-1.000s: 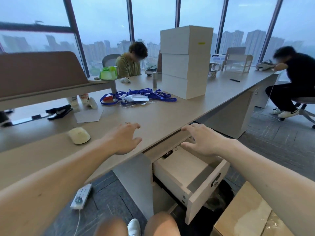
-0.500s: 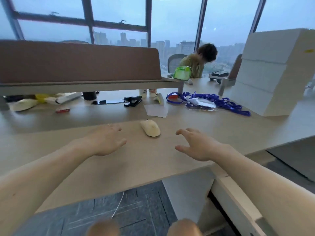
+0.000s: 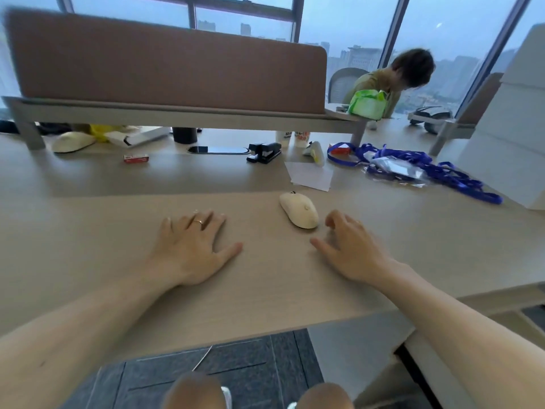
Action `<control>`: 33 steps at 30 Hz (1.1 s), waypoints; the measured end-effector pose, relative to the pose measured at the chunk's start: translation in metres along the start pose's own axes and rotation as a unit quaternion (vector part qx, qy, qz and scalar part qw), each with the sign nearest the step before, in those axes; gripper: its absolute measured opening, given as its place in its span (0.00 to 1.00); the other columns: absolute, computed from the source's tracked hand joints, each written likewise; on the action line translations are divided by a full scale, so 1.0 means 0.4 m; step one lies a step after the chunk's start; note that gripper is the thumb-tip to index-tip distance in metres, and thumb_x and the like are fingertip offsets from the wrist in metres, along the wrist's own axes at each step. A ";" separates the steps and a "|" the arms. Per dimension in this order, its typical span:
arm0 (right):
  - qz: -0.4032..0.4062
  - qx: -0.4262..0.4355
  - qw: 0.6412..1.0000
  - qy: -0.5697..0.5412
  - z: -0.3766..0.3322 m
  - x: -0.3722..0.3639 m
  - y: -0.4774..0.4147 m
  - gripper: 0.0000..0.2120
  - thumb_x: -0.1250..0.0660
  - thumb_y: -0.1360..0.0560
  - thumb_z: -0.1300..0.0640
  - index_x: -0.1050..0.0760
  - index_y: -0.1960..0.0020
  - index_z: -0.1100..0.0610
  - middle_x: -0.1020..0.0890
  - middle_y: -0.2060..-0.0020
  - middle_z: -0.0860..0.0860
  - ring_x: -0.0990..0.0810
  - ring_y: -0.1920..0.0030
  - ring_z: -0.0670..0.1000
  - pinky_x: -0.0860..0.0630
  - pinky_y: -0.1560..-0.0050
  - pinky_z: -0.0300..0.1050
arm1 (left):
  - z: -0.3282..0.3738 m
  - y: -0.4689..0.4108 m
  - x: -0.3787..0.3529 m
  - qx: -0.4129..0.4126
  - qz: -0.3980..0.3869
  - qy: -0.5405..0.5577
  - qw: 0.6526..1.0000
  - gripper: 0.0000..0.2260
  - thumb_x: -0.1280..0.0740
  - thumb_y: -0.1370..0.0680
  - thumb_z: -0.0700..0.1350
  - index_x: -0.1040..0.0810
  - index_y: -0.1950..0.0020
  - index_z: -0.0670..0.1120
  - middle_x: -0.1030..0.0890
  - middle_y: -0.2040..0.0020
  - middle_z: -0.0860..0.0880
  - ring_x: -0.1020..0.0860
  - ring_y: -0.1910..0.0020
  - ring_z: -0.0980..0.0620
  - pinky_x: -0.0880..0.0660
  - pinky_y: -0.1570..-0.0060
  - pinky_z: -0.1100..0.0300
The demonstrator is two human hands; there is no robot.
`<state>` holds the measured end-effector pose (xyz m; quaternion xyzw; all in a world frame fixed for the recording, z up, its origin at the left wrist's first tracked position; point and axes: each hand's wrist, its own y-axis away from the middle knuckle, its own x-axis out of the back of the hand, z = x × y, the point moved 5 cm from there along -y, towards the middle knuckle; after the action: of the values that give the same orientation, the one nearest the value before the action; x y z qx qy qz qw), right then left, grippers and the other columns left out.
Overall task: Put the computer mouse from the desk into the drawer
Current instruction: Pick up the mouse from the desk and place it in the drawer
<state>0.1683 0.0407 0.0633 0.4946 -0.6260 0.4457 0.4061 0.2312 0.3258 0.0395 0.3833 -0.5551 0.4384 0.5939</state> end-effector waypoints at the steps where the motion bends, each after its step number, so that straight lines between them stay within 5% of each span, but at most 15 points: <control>1: 0.027 -0.023 0.999 -0.026 -0.001 0.005 -0.015 0.27 0.36 0.26 0.35 0.33 0.37 0.52 0.24 0.39 0.51 0.23 0.42 0.53 0.24 0.43 0.53 | 0.000 -0.002 -0.004 0.001 0.006 0.000 1.000 0.42 0.60 0.32 0.77 0.49 0.22 0.60 0.47 0.19 0.54 0.49 0.22 0.49 0.53 0.26 0.39; 9: 0.034 -0.015 0.991 -0.128 -0.084 -0.048 -0.155 0.43 0.28 0.30 0.38 0.44 0.23 0.48 0.33 0.28 0.54 0.32 0.29 0.58 0.31 0.33 0.57 | -0.003 -0.008 -0.013 -0.009 0.012 0.007 1.000 0.41 0.60 0.31 0.77 0.52 0.22 0.60 0.50 0.19 0.55 0.52 0.21 0.51 0.57 0.26 0.39; 18: 0.072 0.015 0.989 -0.132 -0.093 -0.109 -0.206 0.29 0.36 0.23 0.55 0.39 0.24 0.51 0.32 0.30 0.57 0.31 0.31 0.60 0.30 0.32 0.57 | -0.002 -0.012 -0.013 -0.015 0.019 0.009 1.000 0.41 0.60 0.32 0.77 0.52 0.22 0.60 0.50 0.19 0.55 0.53 0.21 0.51 0.57 0.26 0.39; 24: 0.092 0.021 0.989 -0.112 -0.050 -0.050 -0.140 0.28 0.35 0.22 0.56 0.38 0.24 0.52 0.32 0.28 0.55 0.29 0.32 0.58 0.31 0.34 0.52 | -0.002 -0.012 -0.013 -0.014 0.012 0.009 1.000 0.42 0.61 0.32 0.77 0.52 0.22 0.60 0.50 0.19 0.55 0.52 0.21 0.51 0.57 0.26 0.39; 29: 0.126 -0.022 0.989 -0.073 0.119 0.066 -0.005 0.28 0.35 0.22 0.55 0.38 0.24 0.50 0.32 0.28 0.55 0.27 0.35 0.58 0.30 0.39 0.50 | 0.059 -0.001 -0.009 -0.024 0.007 0.025 0.999 0.41 0.59 0.30 0.76 0.49 0.21 0.58 0.47 0.19 0.52 0.50 0.22 0.48 0.55 0.25 0.39; 33: 0.158 -0.083 0.982 -0.060 0.301 0.170 0.152 0.28 0.32 0.22 0.56 0.36 0.25 0.53 0.29 0.32 0.59 0.26 0.37 0.60 0.34 0.43 0.45 | 0.261 0.020 -0.013 -0.137 -0.013 0.057 0.989 0.39 0.54 0.29 0.75 0.45 0.23 0.57 0.42 0.21 0.50 0.45 0.23 0.47 0.52 0.25 0.40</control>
<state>0.0881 -0.0855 0.0853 0.3797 -0.7544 0.4205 0.3315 0.1901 0.2296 0.0435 0.2796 -0.5702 0.3713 0.6773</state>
